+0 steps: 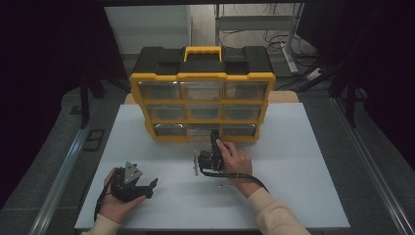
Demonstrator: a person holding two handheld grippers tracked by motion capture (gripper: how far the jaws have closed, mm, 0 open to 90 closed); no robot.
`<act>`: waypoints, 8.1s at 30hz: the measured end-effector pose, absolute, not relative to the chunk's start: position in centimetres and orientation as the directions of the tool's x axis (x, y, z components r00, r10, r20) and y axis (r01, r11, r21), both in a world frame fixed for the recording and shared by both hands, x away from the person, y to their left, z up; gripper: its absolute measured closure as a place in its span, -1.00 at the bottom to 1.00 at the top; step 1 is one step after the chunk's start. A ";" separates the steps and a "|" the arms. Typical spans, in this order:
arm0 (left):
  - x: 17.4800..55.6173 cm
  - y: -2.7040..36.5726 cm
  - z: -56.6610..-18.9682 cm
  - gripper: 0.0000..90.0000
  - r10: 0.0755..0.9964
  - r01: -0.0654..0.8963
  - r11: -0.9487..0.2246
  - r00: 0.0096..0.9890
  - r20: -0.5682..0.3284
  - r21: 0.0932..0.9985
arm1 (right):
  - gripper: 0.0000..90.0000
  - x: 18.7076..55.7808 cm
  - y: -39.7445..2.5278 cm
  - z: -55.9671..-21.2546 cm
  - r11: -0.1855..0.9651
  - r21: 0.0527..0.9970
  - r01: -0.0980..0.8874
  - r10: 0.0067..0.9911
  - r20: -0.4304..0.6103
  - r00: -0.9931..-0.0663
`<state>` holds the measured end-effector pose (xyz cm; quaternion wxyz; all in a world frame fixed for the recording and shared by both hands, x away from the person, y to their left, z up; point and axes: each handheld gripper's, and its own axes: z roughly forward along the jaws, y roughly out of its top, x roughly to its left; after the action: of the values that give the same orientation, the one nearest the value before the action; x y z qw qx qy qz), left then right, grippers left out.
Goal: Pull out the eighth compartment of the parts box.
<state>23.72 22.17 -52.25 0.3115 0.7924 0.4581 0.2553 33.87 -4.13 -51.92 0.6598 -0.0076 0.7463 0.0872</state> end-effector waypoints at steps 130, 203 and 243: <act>23.7 21.9 -52.2 -0.74 0.877 0.562 -0.402 0.464 0.127 0.723 | 0.70 29.4 -5.0 -52.3 0.981 0.101 -0.164 0.082 -0.989 -0.120; 23.7 21.8 -52.2 -0.74 0.876 0.559 -0.404 0.465 0.130 0.724 | -0.14 27.8 -5.8 -50.9 0.931 0.301 -0.204 0.232 -0.923 -0.306; 23.5 21.9 -52.5 -0.74 0.877 0.564 -0.400 0.465 0.122 0.722 | -0.31 28.4 -14.1 -47.2 0.514 0.815 0.268 0.509 -0.038 -0.860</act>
<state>23.54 21.92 -52.49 0.3100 0.7979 0.4515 0.2519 28.40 -14.14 -47.24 0.1377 0.2263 0.8590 0.4382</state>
